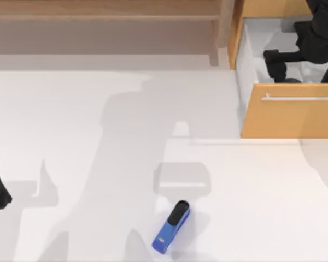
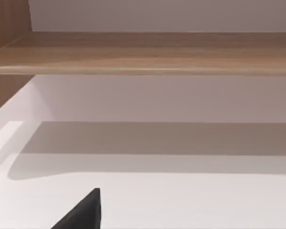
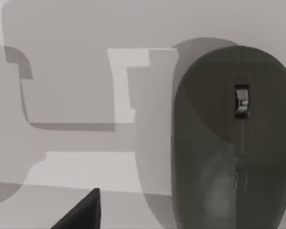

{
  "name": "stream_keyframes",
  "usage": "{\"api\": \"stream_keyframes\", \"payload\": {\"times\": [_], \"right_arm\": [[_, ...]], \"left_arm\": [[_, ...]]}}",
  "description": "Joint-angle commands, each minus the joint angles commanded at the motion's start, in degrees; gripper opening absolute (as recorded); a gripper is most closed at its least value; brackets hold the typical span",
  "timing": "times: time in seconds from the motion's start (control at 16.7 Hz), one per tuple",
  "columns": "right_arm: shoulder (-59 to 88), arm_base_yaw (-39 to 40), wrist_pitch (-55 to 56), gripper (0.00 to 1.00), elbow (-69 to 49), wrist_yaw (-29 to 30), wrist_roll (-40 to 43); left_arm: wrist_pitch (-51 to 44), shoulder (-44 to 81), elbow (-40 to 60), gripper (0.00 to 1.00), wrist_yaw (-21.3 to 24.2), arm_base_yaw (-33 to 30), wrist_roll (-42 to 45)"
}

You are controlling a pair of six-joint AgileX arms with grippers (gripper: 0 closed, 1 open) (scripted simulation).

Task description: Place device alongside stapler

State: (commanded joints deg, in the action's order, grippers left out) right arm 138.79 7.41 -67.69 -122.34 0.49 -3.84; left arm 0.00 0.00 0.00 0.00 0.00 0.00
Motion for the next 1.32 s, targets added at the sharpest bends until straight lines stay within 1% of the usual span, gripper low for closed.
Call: {"api": "stream_keyframes", "payload": {"times": [1.26,1.32], "right_arm": [[1.8,0.1,5.1,1.00,3.3,0.0,-0.1],[1.8,0.1,5.1,0.92,3.3,0.0,-0.1]], "left_arm": [[0.0,0.0,0.0,1.00,0.0,0.0,0.0],[0.0,0.0,0.0,1.00,0.0,0.0,0.0]]}}
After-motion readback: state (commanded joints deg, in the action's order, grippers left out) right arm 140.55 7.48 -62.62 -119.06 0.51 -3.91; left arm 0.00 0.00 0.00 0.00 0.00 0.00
